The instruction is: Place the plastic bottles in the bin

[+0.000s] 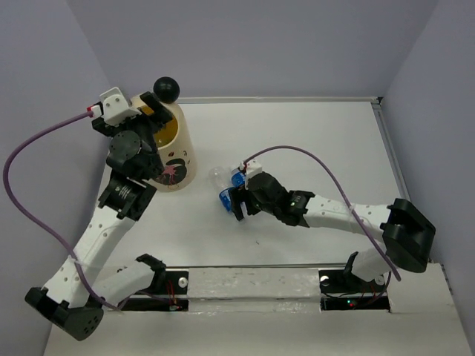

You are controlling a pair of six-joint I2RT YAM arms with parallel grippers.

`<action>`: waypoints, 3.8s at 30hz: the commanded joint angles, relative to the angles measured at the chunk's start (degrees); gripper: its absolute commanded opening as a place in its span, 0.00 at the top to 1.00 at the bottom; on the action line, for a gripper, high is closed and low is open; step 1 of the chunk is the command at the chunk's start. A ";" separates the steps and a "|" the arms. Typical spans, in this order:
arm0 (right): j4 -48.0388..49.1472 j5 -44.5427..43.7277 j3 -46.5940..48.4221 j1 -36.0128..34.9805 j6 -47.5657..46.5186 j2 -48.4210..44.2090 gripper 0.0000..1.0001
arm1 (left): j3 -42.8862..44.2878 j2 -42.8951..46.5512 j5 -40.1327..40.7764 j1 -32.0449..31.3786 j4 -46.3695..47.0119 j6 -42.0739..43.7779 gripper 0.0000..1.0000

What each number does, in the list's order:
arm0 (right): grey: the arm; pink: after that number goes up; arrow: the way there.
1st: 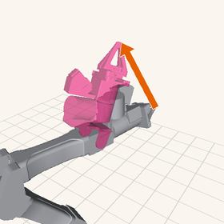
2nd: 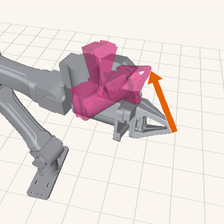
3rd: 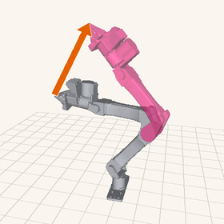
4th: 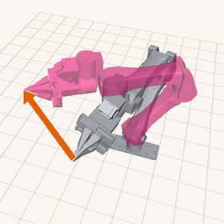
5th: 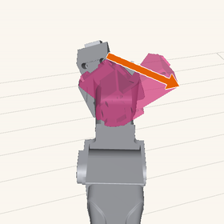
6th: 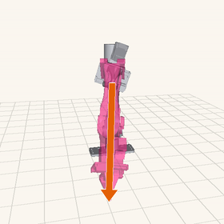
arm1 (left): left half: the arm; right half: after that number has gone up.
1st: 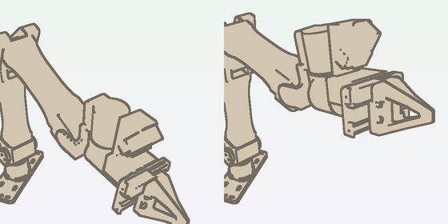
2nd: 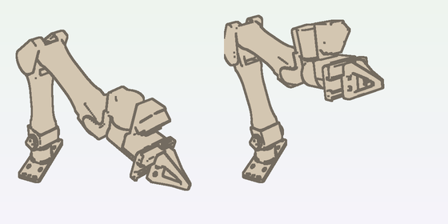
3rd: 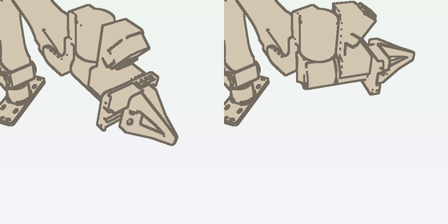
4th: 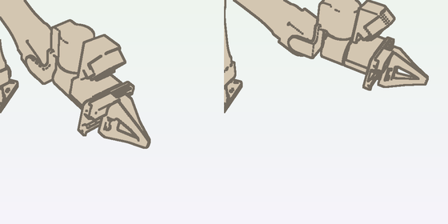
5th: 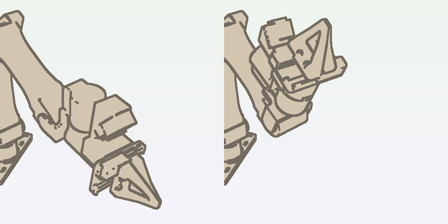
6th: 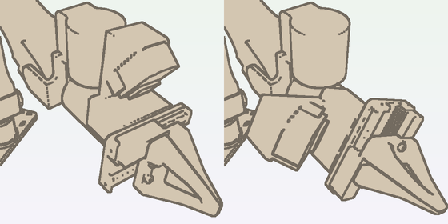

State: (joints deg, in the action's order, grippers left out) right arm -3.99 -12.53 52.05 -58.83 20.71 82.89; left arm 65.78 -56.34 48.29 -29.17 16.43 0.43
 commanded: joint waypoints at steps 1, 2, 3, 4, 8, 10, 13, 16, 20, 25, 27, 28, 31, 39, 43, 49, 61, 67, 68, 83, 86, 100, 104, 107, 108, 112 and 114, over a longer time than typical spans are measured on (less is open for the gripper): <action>-2.25 -4.95 5.85 -0.50 -0.93 4.55 0.12 | 0.15 5.35 -12.33 -0.28 -20.97 -17.81 0.01; -2.43 -5.30 6.74 -1.19 -1.20 5.43 0.12 | -0.47 7.36 -15.74 -0.28 -24.65 -19.22 0.01; -2.51 -6.09 8.23 -1.20 -1.72 7.18 0.12 | -1.95 8.34 -18.91 -0.36 -26.17 -21.58 0.01; -2.52 -6.45 8.24 -1.20 -1.99 8.15 0.12 | -2.84 9.48 -18.94 -0.36 -27.75 -22.65 0.01; -3.57 -7.76 12.19 -1.20 -2.95 12.55 0.18 | -7.24 15.19 -26.40 -0.28 -33.90 -26.43 0.01; -4.36 -8.99 14.56 -1.20 -3.39 15.09 0.20 | -9.26 18.45 -27.89 -0.28 -37.51 -28.72 0.01; -5.06 -9.17 17.02 -1.73 -3.66 18.25 0.22 | -11.63 21.88 -30.01 -0.28 -42.08 -31.26 0.01; -6.11 -9.17 19.30 -1.73 -3.75 20.55 0.22 | -13.65 24.34 -31.41 -0.28 -45.77 -33.29 0.01; -7.08 -8.74 21.94 -1.73 -3.92 24.58 0.22 | -16.38 26.45 -33.61 -0.36 -48.59 -35.14 0.01; -7.61 -8.73 23.27 -2.87 -3.22 27.23 0.21 | -19.37 26.19 -33.53 -0.28 -49.91 -37.16 0.01; -7.70 -9.17 23.36 -2.87 -2.96 27.76 0.21 | -20.33 26.19 -32.30 -0.28 -49.91 -38.56 0.01; -7.70 -9.44 23.44 -3.39 -2.61 27.94 0.23 | -20.69 26.10 -31.86 -0.36 -49.82 -39.44 0.01; -7.61 -10.31 23.27 -3.40 -1.82 27.67 0.37 | -22.53 25.23 -32.20 -0.36 -48.86 -40.32 0.01; -4.28 -10.07 16.87 -7.96 -1.55 17.60 0.59 | -28.68 22.06 -37.56 -0.36 -39.64 -44.90 0.01; 0.37 -4.35 10.19 -9.29 -0.50 9.15 0.59 | -28.51 19.69 -39.85 -0.28 -34.72 -45.51 0.01; 5.29 2.32 3.76 -10.43 0.30 -0.35 0.58 | -29.39 13.80 -41.70 -0.36 -29.97 -46.39 0.01; 11.63 7.97 -0.11 -10.43 0.21 -5.55 0.58 | -33.70 12.39 -43.90 -0.28 -20.91 -49.73 0.11; 11.81 7.62 -0.64 -10.43 0.65 -5.55 0.54 | -33.96 17.04 -42.32 -0.28 -20.20 -50.26 0.49; 11.81 7.53 -0.98 -10.43 1.00 -5.64 0.48 | -33.61 18.09 -41.27 -0.36 -20.99 -50.09 0.58; 11.99 12.01 -7.74 -10.43 -1.63 -21.71 0.02 | -2.17 13.02 -18.88 -0.28 -32.33 -33.13 0.75; 11.55 8.85 -9.24 -10.43 -2.52 -24.18 0.01 | 6.97 9.60 -11.59 -0.28 -33.29 -28.21 0.76; 11.28 2.52 -11.00 -10.43 -3.05 -24.97 0.03 | 12.37 -1.23 19.73 -0.28 5.69 13.43 0.80; 11.20 1.38 -12.06 -10.43 -2.60 -25.15 0.03 | 10.08 -5.09 20.53 0.25 19.39 22.67 0.80; 11.20 -1.86 -12.50 -10.43 -2.26 -24.80 0.04 | 7.35 -7.73 20.09 0.69 26.87 27.17 0.80; 11.28 -4.32 -12.68 -10.43 -1.99 -24.62 0.04 | 5.69 -8.69 20.00 0.78 28.64 28.48 0.80; 11.02 -6.45 -12.41 -6.84 -0.85 -23.31 0.04 | 0.78 -9.49 19.56 0.95 35.15 29.19 0.80; 10.41 -4.61 -11.89 -2.71 -0.15 -21.81 0.05 | -1.08 -9.49 19.38 1.13 37.18 29.98 0.79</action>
State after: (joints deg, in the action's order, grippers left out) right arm 4.95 -14.63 39.38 -66.61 19.14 59.51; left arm 67.48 -67.11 65.32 -28.67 40.18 26.63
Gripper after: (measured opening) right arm 0.958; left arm 0.666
